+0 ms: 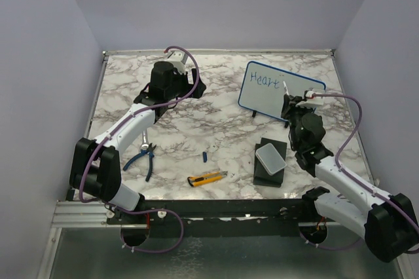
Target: Write a sentence on the whiteboard
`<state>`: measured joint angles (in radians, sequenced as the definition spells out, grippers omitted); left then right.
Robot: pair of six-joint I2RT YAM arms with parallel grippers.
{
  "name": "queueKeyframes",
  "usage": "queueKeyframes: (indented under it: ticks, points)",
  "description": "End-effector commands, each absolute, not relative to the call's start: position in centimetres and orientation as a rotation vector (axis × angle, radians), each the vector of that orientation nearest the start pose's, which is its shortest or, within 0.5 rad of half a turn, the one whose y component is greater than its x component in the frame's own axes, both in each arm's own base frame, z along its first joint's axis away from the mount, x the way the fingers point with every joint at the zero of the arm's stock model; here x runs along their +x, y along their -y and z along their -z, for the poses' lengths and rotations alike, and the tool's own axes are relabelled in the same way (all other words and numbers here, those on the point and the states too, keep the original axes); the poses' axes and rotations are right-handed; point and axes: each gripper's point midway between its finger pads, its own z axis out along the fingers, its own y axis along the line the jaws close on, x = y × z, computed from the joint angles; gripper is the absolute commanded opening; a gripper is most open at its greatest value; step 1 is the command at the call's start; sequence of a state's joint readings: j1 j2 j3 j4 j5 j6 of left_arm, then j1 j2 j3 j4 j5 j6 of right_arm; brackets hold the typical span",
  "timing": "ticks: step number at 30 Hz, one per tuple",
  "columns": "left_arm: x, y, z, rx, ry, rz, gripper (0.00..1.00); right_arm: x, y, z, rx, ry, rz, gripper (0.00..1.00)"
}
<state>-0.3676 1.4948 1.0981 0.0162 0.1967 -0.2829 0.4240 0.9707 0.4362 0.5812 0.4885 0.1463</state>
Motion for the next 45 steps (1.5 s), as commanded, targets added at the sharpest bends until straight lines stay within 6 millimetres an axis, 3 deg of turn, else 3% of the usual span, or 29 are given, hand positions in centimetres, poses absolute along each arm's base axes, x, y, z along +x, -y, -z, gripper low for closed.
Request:
queueKeyframes:
  ticks: [1,13,31,45]
  points:
    - [41.1,20.6,-22.1,0.222,-1.957,0.621,0.87,34.3,-6.4,-22.2,0.191,-1.526,-0.047,0.00]
    - [41.1,20.6,-22.1,0.222,-1.956,0.627,0.88,35.0,-4.2,-22.5,0.245,-1.515,-0.024,0.00]
    - [41.0,20.7,-22.1,0.224,-1.959,0.635,0.87,36.0,-4.1,-20.0,0.244,-1.579,-0.031,0.00]
    - [40.8,20.8,-22.7,0.225,-1.945,0.647,0.87,35.2,-4.3,-17.5,0.264,-1.654,-0.055,0.00]
